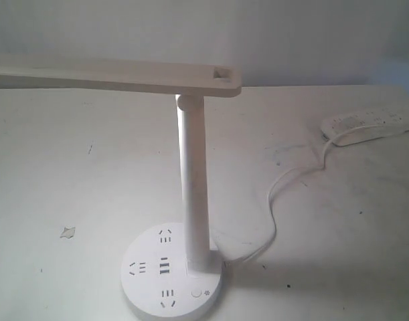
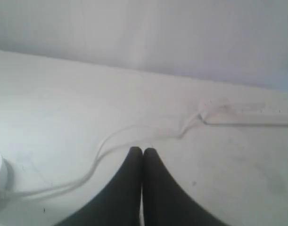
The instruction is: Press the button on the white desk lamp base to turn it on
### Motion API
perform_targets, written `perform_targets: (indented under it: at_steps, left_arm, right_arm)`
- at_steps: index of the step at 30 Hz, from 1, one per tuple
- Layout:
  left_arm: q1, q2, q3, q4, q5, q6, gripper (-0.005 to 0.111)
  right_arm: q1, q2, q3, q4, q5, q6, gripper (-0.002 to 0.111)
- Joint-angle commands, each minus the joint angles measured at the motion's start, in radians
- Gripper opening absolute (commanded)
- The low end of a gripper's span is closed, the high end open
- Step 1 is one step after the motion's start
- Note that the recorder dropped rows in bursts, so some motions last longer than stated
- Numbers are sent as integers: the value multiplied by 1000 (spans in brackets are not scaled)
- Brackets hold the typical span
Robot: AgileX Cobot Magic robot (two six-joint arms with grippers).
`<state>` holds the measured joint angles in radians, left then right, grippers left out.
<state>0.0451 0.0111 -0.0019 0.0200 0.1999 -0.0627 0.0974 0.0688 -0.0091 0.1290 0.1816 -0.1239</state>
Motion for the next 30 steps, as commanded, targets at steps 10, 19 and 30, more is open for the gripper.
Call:
perform_targets:
  at_steps: [10, 19, 30]
  left_arm:
    - [2, 1, 2, -4, 0, 0, 0]
    - [2, 1, 2, -4, 0, 0, 0]
    - [2, 1, 2, -4, 0, 0, 0]
  right_arm:
    - [-80, -69, 9, 2, 157, 23, 0]
    - [-80, -69, 9, 2, 159, 23, 0]
    - [-234, -69, 9, 10, 162, 23, 0]
